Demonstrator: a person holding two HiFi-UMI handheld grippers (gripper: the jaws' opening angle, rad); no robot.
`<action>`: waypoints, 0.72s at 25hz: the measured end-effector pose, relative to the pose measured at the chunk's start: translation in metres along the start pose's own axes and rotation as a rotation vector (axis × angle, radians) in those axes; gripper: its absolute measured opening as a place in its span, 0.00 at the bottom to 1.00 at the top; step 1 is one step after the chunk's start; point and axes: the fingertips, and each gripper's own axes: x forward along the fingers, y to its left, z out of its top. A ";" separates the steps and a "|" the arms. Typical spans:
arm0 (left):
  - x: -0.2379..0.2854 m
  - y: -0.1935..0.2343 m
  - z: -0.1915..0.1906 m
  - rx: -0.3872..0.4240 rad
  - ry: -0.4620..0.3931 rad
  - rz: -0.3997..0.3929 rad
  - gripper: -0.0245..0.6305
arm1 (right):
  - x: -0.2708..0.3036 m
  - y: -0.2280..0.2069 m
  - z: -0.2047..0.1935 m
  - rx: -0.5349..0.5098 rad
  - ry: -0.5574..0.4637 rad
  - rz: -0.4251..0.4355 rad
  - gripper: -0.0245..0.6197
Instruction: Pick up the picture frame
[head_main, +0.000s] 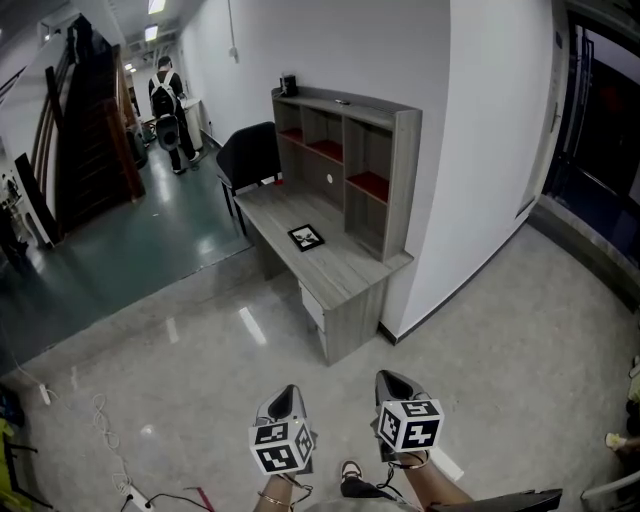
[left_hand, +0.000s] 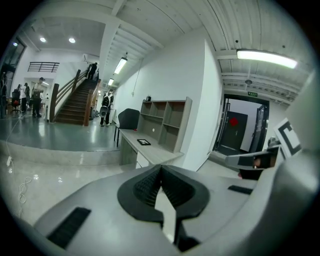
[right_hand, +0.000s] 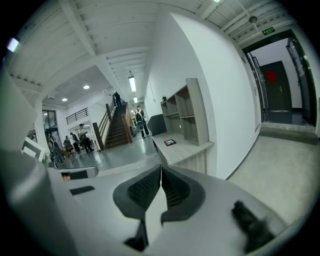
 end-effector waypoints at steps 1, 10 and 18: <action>0.010 0.001 0.005 -0.002 0.001 0.005 0.06 | 0.009 -0.004 0.008 -0.001 -0.001 0.005 0.09; 0.073 0.006 0.041 0.001 0.003 0.053 0.06 | 0.077 -0.031 0.055 -0.003 0.000 0.048 0.09; 0.114 0.007 0.065 0.009 -0.009 0.074 0.06 | 0.118 -0.046 0.082 -0.006 -0.004 0.081 0.09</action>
